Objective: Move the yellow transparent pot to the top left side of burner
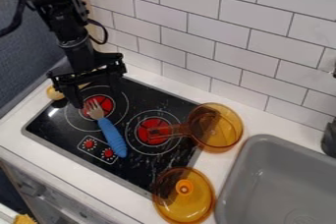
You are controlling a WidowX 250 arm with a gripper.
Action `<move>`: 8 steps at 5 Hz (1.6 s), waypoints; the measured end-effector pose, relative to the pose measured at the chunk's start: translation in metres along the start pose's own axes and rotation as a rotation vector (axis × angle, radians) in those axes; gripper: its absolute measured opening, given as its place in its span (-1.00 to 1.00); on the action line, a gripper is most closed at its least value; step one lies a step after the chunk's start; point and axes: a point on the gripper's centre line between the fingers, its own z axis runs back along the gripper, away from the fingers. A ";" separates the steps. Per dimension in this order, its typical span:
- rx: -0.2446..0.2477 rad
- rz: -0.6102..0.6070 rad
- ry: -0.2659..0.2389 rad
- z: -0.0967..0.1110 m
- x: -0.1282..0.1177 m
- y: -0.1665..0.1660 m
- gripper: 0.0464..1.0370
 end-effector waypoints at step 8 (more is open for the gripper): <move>0.078 -0.310 0.179 -0.084 -0.021 -0.134 0.85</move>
